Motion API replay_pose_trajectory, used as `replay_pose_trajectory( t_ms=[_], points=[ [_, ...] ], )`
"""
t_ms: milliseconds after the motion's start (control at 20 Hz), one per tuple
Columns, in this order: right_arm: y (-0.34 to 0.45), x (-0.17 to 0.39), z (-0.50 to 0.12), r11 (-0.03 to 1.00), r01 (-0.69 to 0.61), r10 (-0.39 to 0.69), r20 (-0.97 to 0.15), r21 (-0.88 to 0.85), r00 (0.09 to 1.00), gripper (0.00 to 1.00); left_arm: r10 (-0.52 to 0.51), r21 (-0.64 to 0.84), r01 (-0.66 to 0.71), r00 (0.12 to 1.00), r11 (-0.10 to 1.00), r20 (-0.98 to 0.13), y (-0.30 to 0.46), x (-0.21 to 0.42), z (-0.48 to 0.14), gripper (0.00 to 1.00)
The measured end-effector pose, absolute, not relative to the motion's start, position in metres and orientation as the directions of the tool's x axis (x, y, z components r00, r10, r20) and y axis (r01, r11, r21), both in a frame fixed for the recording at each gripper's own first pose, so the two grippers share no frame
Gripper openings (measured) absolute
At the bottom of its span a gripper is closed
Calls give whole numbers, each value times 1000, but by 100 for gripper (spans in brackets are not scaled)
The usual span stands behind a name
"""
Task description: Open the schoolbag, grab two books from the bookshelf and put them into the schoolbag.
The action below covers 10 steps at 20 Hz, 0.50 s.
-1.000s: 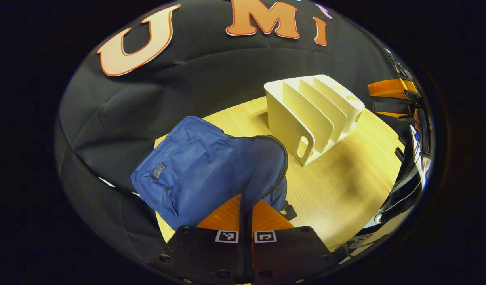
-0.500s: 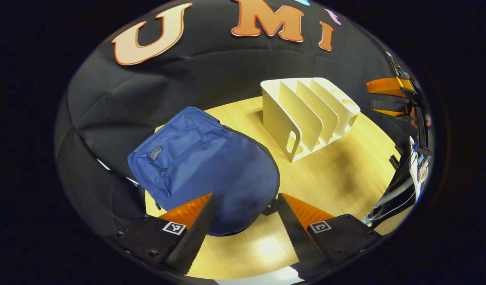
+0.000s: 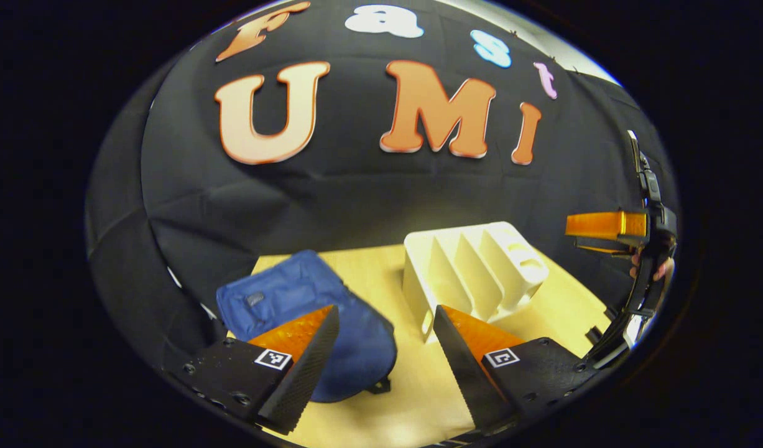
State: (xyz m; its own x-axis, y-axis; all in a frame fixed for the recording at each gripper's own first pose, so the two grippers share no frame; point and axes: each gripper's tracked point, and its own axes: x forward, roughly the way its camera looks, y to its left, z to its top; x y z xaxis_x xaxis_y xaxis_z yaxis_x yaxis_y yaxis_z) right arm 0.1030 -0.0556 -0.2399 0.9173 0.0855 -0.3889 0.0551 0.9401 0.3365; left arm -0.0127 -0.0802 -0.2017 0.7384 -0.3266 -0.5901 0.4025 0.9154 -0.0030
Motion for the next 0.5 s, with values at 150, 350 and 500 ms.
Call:
replay_pose_trajectory(
  t_ms=[150, 350, 500],
  points=[
    [-77, 103, -213, 957, 87, 4, -310, 278, 951, 96, -357, 0, 415, 781, 910, -513, -119, -9, -169, 96],
    [-105, 96, -191, 966, 136, -83, -232, 221, 969, 96, -374, 42, 425, 835, 904, -403, -152, -3, -144, 96],
    [-122, 89, -185, 975, 157, -126, -191, 158, 973, 96, -394, 25, 433, 840, 901, -373, -179, -7, -136, 96]
  ],
)
